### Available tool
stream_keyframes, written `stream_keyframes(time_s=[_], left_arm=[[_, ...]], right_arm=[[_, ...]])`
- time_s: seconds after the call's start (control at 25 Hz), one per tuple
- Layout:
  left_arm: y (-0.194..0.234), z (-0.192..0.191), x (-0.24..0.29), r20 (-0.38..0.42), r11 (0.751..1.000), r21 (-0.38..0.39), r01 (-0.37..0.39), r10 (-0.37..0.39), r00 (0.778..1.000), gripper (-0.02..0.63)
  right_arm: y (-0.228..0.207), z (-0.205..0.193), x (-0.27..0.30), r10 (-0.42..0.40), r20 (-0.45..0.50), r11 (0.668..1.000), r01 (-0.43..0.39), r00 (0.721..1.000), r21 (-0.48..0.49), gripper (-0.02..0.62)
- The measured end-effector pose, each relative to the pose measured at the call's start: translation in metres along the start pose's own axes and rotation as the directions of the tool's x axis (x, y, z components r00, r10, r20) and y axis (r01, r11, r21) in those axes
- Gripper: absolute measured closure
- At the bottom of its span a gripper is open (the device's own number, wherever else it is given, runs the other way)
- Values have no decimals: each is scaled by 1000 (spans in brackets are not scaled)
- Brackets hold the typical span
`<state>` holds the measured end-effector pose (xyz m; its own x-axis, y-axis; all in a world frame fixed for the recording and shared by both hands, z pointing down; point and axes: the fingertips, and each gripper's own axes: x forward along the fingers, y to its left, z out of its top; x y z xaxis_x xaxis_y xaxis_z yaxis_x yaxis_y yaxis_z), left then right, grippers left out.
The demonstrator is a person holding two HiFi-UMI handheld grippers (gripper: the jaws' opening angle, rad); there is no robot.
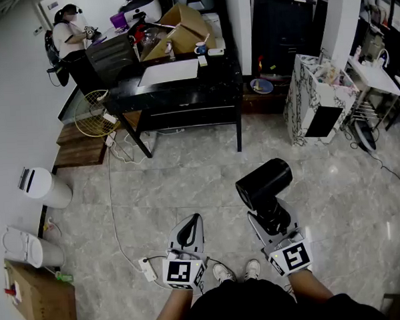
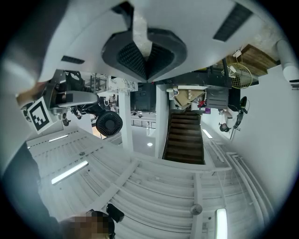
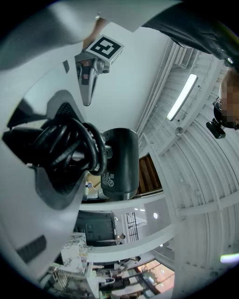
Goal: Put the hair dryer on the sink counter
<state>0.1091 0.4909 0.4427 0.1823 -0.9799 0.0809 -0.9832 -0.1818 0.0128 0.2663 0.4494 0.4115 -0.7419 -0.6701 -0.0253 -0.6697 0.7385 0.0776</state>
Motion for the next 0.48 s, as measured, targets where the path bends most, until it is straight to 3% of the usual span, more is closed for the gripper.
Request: stream_keyframes(time_s=[0.48], left_arm=[[29,6,-7,26,999,16,43,-43,999,611]], right_arm=[[20,6,19,-43,22,999,44,999,-8,344]])
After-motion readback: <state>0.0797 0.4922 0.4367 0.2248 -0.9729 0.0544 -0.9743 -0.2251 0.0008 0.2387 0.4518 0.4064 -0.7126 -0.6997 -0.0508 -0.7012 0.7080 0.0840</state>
